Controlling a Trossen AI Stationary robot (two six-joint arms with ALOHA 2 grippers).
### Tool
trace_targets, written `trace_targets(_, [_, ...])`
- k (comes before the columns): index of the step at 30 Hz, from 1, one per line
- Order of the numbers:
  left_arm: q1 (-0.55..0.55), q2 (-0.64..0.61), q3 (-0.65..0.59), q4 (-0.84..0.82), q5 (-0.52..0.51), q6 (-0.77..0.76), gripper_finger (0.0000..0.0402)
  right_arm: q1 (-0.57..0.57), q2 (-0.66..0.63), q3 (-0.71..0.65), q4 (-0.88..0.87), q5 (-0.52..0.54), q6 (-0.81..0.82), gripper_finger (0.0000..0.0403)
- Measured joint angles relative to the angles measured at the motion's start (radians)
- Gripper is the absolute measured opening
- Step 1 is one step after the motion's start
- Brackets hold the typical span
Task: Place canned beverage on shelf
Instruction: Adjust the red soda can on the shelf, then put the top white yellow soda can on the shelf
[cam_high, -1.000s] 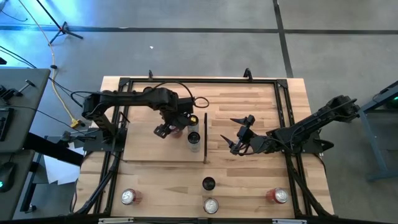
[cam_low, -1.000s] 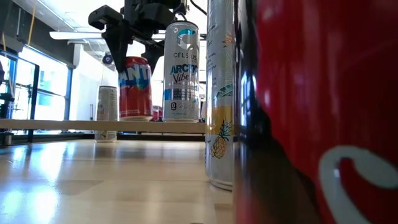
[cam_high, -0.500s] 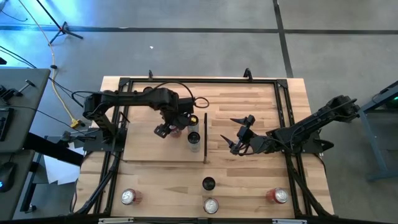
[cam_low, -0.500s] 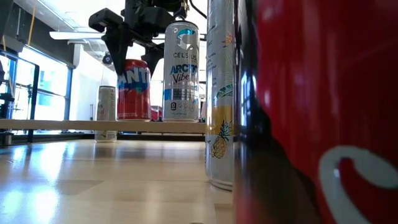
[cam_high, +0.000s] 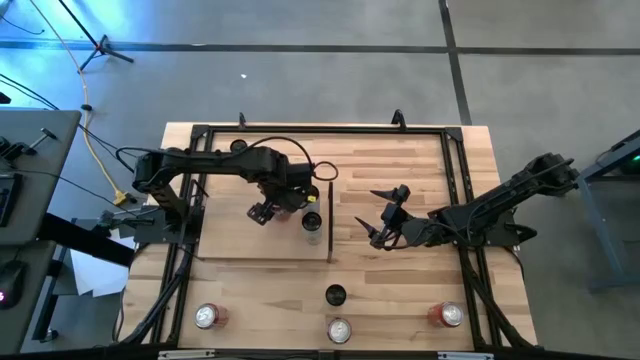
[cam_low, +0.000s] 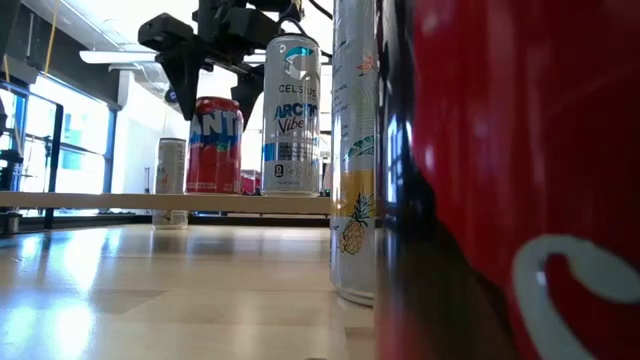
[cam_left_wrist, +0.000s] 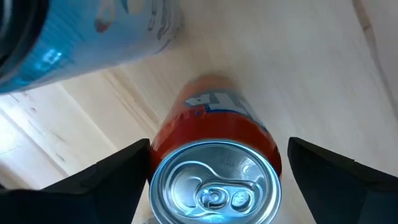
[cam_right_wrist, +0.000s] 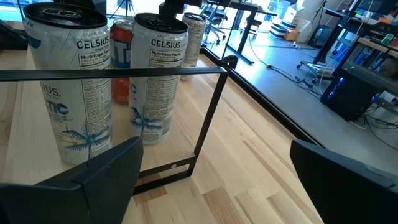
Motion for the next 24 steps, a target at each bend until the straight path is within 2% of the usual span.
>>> trace_targets(17, [-0.005, -0.015, 0.012, 0.001, 0.007, 0.001, 0.0353, 0.000, 0.000, 0.000, 0.000, 0.000, 0.000, 0.0393])
trace_targets(24, [-0.048, -0.104, 0.046, -0.054, 0.042, -0.107, 0.0353, 0.000, 0.000, 0.000, -0.004, 0.000, 0.000, 0.0393])
